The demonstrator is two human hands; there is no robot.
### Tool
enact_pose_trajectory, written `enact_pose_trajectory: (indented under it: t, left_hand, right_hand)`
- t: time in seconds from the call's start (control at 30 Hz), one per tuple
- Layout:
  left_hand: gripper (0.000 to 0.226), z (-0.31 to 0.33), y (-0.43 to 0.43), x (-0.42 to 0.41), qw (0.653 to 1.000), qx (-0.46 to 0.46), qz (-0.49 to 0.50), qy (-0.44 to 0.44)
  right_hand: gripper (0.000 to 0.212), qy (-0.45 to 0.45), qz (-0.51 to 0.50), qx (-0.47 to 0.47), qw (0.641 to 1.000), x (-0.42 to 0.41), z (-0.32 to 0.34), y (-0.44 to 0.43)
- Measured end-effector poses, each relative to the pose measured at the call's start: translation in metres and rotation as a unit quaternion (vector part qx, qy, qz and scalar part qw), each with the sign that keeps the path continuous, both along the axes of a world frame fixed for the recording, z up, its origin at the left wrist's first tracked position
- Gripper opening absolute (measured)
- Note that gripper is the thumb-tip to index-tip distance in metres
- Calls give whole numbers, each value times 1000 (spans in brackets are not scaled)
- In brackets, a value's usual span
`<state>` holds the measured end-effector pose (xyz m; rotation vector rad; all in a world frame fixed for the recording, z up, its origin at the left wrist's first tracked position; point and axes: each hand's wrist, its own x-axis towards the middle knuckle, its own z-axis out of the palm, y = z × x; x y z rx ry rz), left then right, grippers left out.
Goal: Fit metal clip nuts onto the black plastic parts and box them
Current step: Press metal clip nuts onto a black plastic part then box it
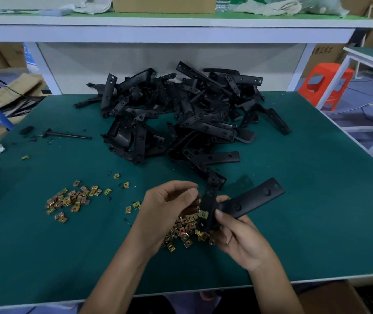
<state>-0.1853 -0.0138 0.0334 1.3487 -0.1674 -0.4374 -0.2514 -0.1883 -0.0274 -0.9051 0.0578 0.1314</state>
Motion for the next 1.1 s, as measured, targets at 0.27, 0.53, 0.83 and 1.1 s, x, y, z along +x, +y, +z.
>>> enact_pose_trajectory:
  t: [0.27,0.53,0.83,1.1]
  left_hand:
    - [26,1,-2,-1,998,-37,-15,37]
    - [16,2,-2,-3,999,-18,-25,23]
    - [42,13,13,9,995,59,-80,-30]
    - [37,14,15,10,988,94,-121,-22]
  right_hand:
    - [33,-2,12,-13,1000,0,1,-1]
    - [37,4,11,-18,1000,-1,2,0]
    - [27,8,23,-43,999,-2,7,4]
    - [33,23,28,-90,995,-5,12,8]
